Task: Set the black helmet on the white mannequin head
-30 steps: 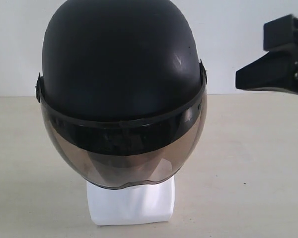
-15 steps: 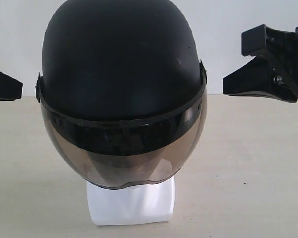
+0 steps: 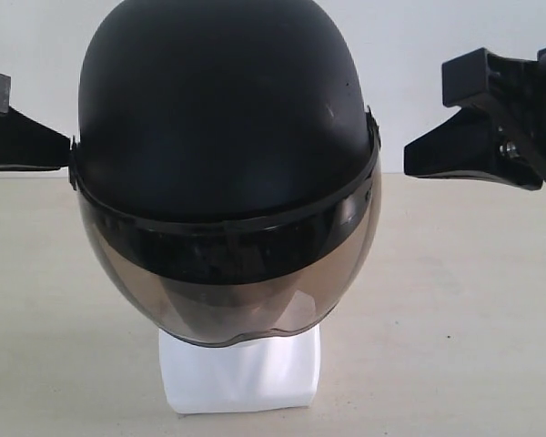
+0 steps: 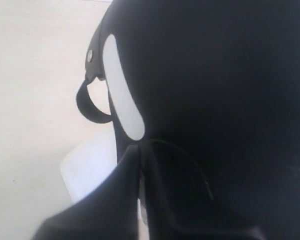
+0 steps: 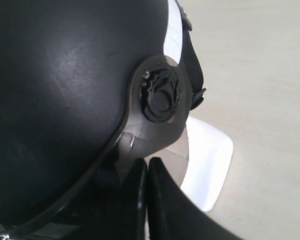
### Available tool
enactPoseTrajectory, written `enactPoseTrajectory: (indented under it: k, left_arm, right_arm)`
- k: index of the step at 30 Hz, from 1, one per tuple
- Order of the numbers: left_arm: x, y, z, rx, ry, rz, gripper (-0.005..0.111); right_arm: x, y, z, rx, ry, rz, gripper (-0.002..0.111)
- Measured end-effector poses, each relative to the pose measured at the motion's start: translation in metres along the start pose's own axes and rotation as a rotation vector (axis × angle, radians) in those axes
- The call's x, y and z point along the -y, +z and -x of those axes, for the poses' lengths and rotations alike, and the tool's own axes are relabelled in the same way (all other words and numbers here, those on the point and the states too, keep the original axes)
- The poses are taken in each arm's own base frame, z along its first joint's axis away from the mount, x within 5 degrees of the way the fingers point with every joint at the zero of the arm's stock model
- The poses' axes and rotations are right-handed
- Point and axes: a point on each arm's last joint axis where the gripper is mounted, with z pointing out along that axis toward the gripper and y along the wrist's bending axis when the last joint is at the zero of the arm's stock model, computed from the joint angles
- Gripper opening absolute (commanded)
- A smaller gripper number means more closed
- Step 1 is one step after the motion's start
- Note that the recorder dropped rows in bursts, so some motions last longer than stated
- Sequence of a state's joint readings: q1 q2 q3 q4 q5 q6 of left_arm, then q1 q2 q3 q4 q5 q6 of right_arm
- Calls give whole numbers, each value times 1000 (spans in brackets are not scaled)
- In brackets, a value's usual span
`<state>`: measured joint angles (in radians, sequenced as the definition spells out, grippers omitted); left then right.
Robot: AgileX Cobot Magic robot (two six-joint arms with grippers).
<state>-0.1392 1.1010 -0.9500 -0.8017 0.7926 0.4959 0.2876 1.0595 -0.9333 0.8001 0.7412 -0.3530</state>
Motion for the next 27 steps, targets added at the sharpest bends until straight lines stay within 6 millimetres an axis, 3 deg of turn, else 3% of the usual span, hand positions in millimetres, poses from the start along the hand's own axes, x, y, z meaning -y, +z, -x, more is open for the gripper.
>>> enactPoseTrajectory:
  k: [9, 17, 22, 27]
  left_arm:
    - [-3, 4, 4, 29, -5, 12, 4]
    - [-13, 23, 10, 42, -44, -10, 4]
    - [-14, 25, 26, 78, -31, -6, 4]
    - [-13, 25, 31, 84, -27, -10, 4]
  right_arm:
    - [0, 0, 0, 0, -8, 0, 0]
    - [-4, 0, 3, 36, -3, 40, 0]
    - [-5, 0, 2, 18, -7, 58, 0]
    - [6, 7, 13, 120, -16, -35, 0]
